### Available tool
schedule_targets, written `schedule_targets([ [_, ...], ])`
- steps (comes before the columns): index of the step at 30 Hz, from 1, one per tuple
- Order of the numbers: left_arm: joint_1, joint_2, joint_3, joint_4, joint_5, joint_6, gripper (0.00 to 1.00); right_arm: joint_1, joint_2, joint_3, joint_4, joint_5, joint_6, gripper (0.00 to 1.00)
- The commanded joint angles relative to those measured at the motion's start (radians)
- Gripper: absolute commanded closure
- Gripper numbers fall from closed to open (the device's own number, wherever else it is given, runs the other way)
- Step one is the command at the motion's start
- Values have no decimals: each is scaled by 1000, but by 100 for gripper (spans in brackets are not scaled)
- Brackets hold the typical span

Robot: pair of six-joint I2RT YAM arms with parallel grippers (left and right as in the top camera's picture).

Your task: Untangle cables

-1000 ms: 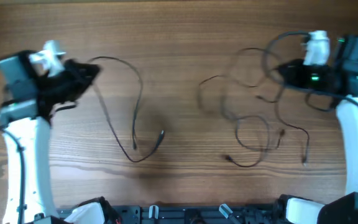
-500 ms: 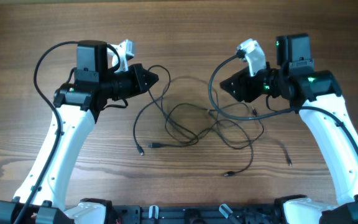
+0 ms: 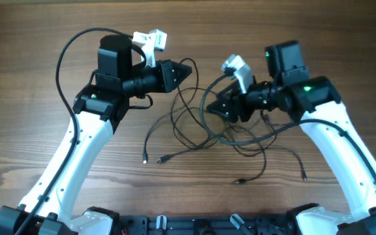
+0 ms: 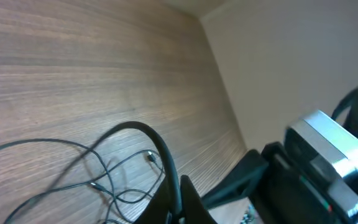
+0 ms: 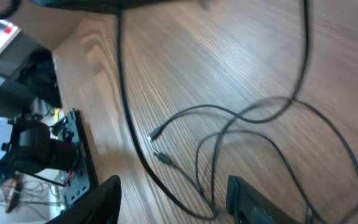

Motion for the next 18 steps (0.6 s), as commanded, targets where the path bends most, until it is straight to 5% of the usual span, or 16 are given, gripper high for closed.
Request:
schedule_targets([
  [1,-4,6,5,8,19,-228,96,64,-13,10,68,-39,-28,43],
  [8,-4,6,5,22,31,-591,96,166,8,10,175,-38,-28,47],
  [18,-47,6,5,67,114,-679,96,172,12,10,193,-36,5,96],
])
